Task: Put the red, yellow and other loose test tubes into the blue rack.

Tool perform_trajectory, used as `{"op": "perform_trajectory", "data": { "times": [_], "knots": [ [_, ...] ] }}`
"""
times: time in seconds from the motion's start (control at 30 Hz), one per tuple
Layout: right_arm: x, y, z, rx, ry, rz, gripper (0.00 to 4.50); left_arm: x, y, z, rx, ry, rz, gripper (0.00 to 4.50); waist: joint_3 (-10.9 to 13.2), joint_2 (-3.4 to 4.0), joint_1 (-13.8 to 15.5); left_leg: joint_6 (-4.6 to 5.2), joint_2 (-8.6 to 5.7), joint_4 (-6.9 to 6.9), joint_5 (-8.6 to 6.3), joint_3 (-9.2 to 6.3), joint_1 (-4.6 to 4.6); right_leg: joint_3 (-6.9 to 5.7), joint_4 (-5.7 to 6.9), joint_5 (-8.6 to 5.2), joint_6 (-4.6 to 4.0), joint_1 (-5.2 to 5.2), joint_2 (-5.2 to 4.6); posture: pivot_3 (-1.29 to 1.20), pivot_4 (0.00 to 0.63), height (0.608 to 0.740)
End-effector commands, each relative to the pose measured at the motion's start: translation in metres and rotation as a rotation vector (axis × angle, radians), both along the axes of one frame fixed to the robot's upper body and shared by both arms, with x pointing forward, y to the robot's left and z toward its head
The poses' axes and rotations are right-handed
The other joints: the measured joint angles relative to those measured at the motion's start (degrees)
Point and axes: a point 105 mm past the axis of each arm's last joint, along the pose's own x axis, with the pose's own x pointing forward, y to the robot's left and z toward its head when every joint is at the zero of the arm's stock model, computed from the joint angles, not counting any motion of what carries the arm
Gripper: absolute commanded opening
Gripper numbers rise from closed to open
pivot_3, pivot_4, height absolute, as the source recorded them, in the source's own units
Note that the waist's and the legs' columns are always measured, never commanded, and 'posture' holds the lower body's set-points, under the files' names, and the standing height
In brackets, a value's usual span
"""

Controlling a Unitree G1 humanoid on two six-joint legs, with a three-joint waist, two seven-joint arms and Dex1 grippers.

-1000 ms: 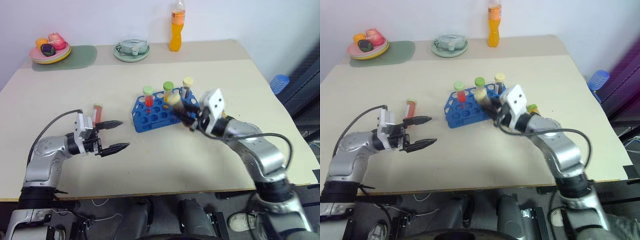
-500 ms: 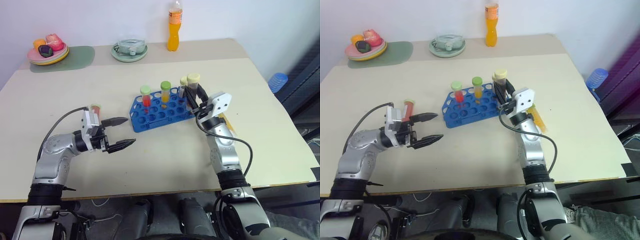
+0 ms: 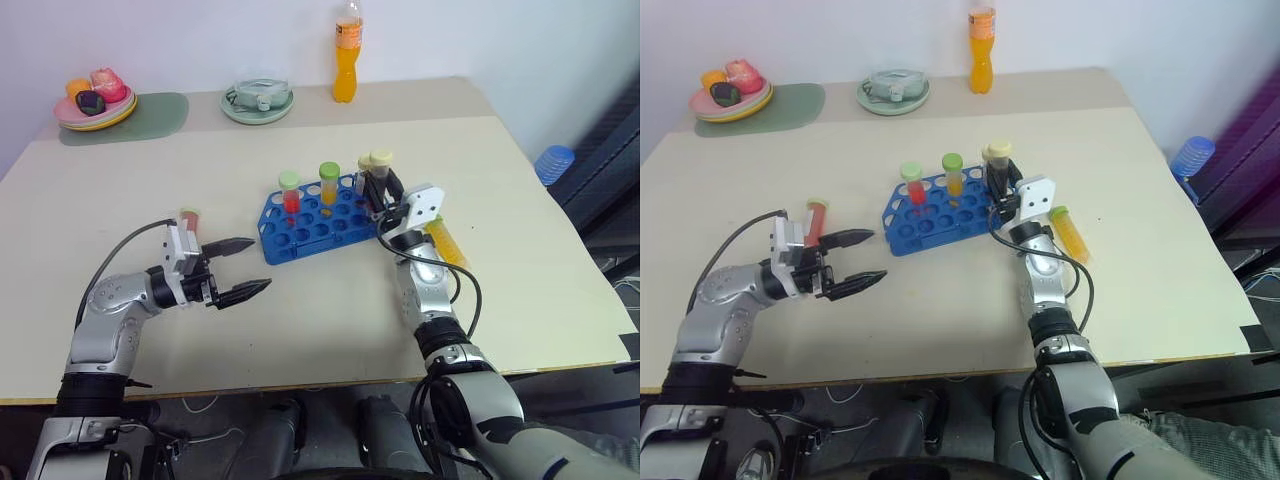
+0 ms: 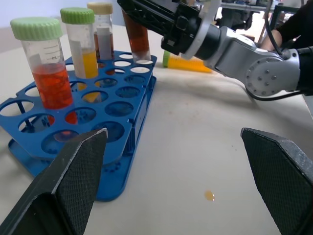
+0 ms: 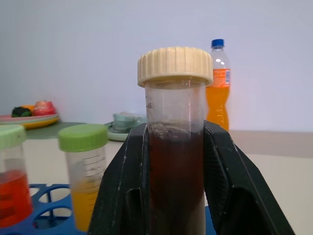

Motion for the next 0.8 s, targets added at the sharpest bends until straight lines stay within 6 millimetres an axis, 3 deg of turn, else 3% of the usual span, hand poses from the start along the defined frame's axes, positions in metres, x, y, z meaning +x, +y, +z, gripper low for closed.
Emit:
{"op": "perform_trajectory", "data": {
  "times": [0.03, 0.33, 0.63, 0.8],
  "knots": [
    [0.000, -0.005, -0.004, 0.012, 0.003, -0.016, 0.89, -0.003, 0.003, 0.012, -0.004, -0.054, 0.004, 4.50, 0.00, 0.00, 0.00, 0.00, 0.00, 0.00, 0.00, 0.00, 0.00, 0.00, 0.00, 0.00, 0.00, 0.00, 0.00, 0.00, 0.150, 0.740],
    [-0.011, -0.006, -0.013, -0.001, -0.003, -0.007, 0.89, -0.003, -0.001, 0.011, -0.009, -0.057, 0.002, 4.50, -0.02, 0.00, 0.10, -0.01, 0.01, 0.00, 0.01, 0.00, 0.02, 0.00, 0.00, 0.01, -0.01, 0.01, 0.01, 0.00, 0.150, 0.740],
    [-0.011, 0.008, -0.021, 0.004, 0.027, 0.030, 0.89, -0.003, -0.004, 0.011, -0.014, -0.057, -0.002, 4.50, -0.02, 0.00, 0.03, -0.04, 0.04, -0.04, 0.02, 0.00, 0.02, 0.01, 0.00, 0.00, -0.02, 0.00, 0.02, 0.00, 0.150, 0.740],
    [-0.012, 0.010, -0.012, 0.007, -0.021, 0.039, 3.15, -0.003, -0.004, 0.010, -0.018, -0.054, -0.002, 4.50, -0.02, -0.01, -0.30, -0.04, 0.13, -0.05, 0.02, 0.00, 0.02, 0.01, -0.01, 0.01, -0.05, 0.00, 0.03, 0.00, 0.150, 0.740]
  ]
}}
